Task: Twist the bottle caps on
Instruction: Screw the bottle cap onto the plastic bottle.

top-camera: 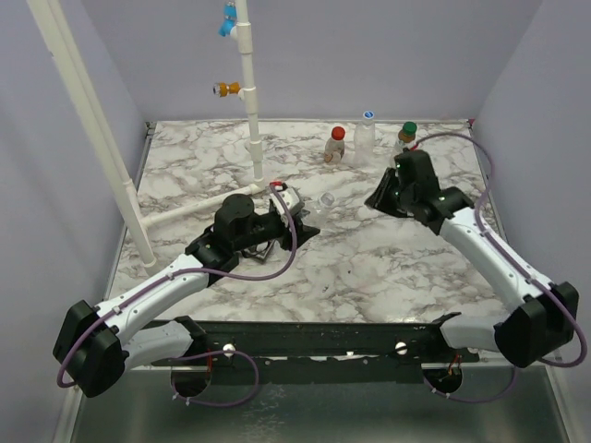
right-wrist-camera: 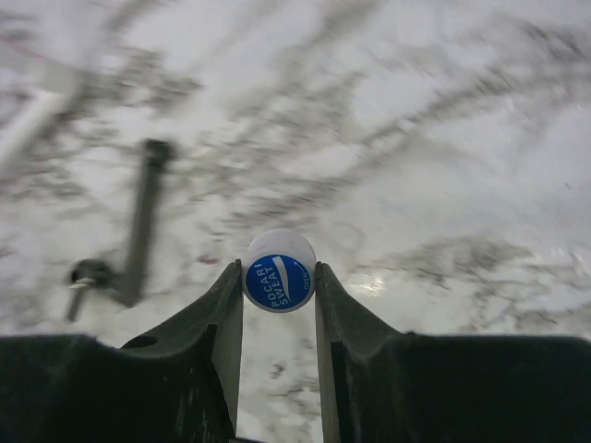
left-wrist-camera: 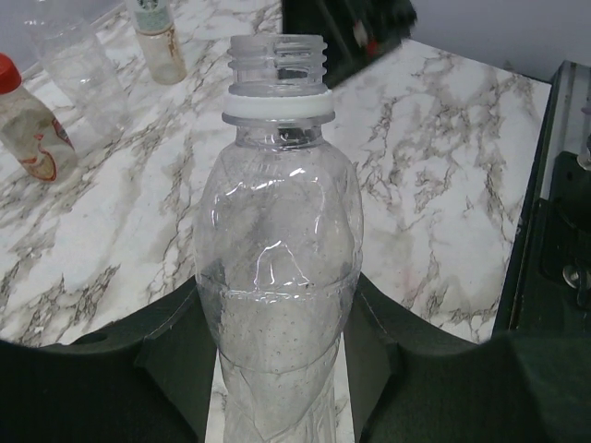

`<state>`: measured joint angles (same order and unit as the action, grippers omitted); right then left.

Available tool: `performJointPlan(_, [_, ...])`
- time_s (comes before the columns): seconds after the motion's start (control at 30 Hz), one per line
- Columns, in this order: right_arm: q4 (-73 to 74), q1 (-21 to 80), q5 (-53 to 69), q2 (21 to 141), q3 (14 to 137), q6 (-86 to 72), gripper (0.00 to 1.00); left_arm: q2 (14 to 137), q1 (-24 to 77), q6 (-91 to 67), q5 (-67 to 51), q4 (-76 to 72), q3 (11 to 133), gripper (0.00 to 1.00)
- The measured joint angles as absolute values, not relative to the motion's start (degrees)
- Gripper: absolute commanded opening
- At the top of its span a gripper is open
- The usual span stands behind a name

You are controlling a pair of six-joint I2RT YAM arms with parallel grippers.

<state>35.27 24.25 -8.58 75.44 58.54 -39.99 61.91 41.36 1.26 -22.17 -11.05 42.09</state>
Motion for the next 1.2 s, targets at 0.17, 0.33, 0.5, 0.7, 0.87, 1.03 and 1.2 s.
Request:
performJointPlan(0.17, [35.44,24.25,4.47,70.35,74.61,-33.91,0.16,61.89,41.36,5.61,-26.76,-12.27,40.80,0.03])
performJointPlan(0.33, [36.07,24.25,19.14,69.32,81.78,-30.59,0.17,61.87,41.36,7.94,-30.09,-12.56,40.36,0.03])
performJointPlan(0.5, [38.68,24.25,30.02,71.35,82.24,-28.36,0.17,61.12,41.36,9.17,-31.66,-12.78,40.25,0.03])
performJointPlan(0.7, [41.08,24.25,37.95,72.44,82.24,-26.59,0.17,60.03,41.36,10.33,-32.51,-12.99,39.46,0.03])
performJointPlan(0.87, [41.45,24.25,42.44,72.44,81.89,-25.74,0.17,60.05,41.36,10.59,-33.21,-13.04,39.46,0.03])
performJointPlan(1.03, [43.40,24.25,42.87,72.44,81.45,-24.40,0.17,60.07,41.36,10.52,-33.95,-13.04,39.46,0.03])
performJointPlan(1.2, [43.86,24.25,42.98,72.44,81.34,-23.83,0.17,60.36,41.36,10.33,-34.92,-13.15,39.46,0.03])
